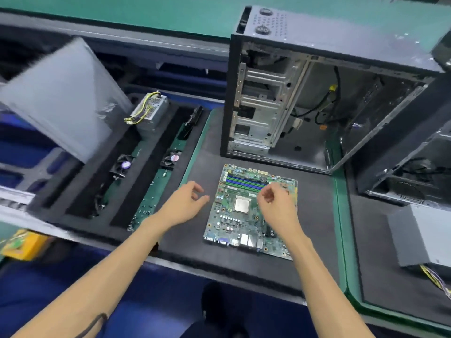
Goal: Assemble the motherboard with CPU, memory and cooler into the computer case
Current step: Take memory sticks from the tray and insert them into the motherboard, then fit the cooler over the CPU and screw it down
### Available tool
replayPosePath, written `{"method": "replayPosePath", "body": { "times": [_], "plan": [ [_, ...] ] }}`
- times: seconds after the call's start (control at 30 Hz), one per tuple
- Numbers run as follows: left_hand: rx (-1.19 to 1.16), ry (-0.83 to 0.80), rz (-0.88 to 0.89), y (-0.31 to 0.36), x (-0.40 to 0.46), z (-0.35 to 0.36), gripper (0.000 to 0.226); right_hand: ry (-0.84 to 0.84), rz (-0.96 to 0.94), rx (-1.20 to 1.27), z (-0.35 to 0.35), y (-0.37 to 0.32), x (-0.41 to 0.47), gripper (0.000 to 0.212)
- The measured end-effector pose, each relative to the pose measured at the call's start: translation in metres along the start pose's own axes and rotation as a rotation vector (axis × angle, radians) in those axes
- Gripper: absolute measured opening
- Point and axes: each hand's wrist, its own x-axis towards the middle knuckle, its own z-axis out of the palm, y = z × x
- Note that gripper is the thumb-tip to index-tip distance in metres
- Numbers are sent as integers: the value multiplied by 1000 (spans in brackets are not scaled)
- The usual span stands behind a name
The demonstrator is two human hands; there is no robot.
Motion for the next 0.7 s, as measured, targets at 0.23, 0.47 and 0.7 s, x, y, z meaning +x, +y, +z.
{"method": "replayPosePath", "body": {
  "times": [0.23, 0.47, 0.7],
  "plan": [
    [-53, 140, -71, -33, -74, -30, 12, -153, -143, 81, 48, -46, -36, 15],
    [-24, 146, -128, -80, -95, -79, 14, -230, -225, 112, 91, -98, -43, 13],
    [-4, 182, -125, -144, -54, -139, 17, -281, -237, 109, 160, -159, -18, 11]
  ]
}}
